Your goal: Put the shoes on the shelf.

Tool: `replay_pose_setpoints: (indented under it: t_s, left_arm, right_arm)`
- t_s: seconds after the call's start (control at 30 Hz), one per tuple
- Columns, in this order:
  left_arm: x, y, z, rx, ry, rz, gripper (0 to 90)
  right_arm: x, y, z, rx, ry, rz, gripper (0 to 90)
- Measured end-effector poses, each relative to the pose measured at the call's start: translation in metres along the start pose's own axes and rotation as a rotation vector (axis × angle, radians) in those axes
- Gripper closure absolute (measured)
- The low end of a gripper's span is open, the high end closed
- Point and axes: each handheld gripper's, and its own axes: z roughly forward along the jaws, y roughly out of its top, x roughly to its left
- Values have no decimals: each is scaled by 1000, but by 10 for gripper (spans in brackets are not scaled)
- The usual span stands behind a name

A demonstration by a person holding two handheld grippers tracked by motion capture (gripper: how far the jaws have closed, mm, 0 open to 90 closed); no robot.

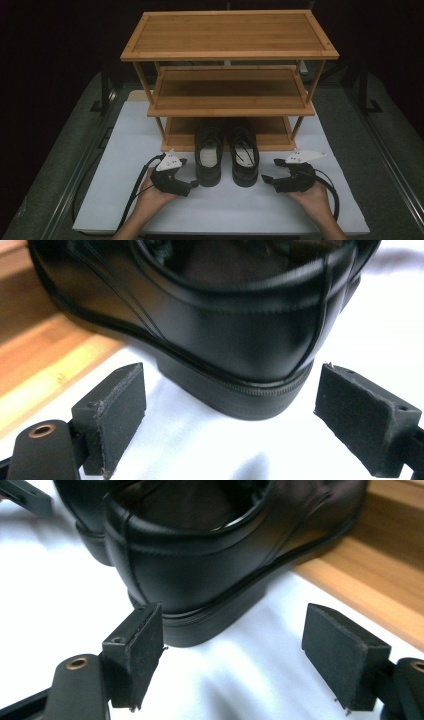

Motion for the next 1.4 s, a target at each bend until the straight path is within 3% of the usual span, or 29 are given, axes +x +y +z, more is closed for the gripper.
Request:
replay_pose_setpoints:
  t_s: [0.4, 0.7, 0.83, 0.93, 1.17, 1.4]
  left_arm:
    - [-7, -4, 21, 71, -5, 58, 108]
    - [-9, 0, 35, 94, 12, 55, 63]
    - [-9, 2, 41, 134, 18, 56, 35]
    - [-8, 3, 41, 138, 16, 57, 36]
    - [-4, 10, 48, 83, -15, 24, 89]
    - [-1, 15, 55, 100, -16, 33, 113]
  right_arm:
    - [15, -8, 33, 89, 47, -42, 193]
    - [16, -7, 48, 101, 42, -47, 148]
    - [17, -6, 53, 113, 54, -55, 148]
    - [18, -5, 55, 114, 54, -52, 148]
    - [14, 2, 59, 83, 66, -34, 155]
    - [9, 6, 63, 70, 68, -17, 157]
